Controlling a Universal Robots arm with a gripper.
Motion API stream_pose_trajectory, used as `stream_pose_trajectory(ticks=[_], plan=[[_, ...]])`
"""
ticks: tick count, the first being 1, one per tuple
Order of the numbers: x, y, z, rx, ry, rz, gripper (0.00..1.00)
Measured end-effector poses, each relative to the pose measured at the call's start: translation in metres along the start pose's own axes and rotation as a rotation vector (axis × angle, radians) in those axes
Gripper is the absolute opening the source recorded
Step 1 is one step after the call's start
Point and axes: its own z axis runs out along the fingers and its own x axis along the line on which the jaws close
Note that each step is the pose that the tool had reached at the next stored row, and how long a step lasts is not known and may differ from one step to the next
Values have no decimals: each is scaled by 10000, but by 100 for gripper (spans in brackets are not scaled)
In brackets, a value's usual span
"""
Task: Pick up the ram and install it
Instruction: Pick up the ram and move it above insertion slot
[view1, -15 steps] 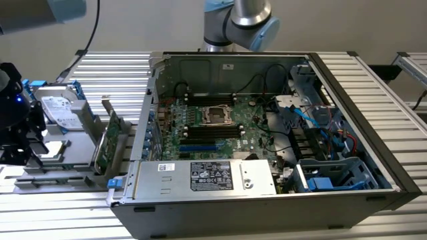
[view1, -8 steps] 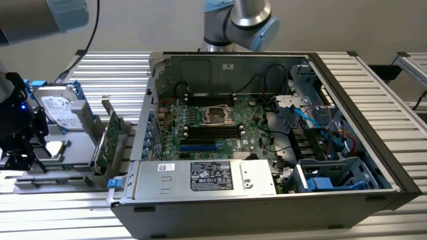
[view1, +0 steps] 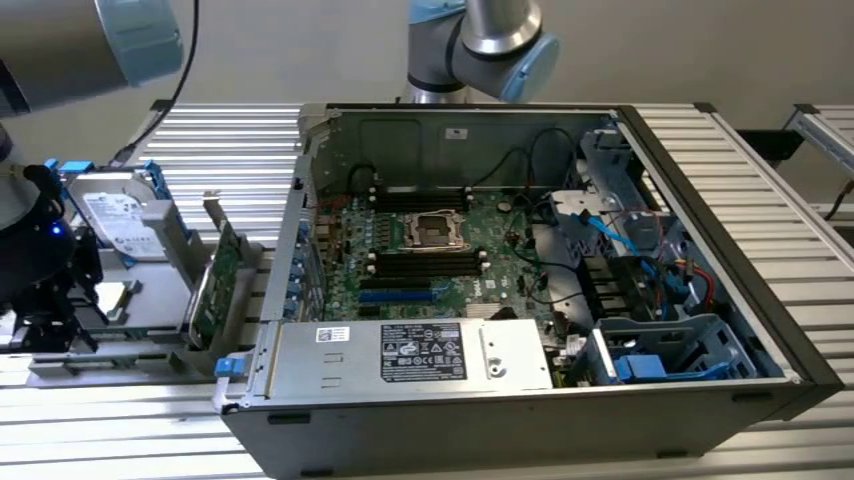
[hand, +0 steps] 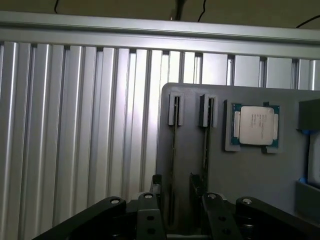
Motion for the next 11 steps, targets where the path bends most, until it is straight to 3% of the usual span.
stream_pose_trajectory(ticks=[11], plan=[[5,-17,199,-1,15,-175,36]])
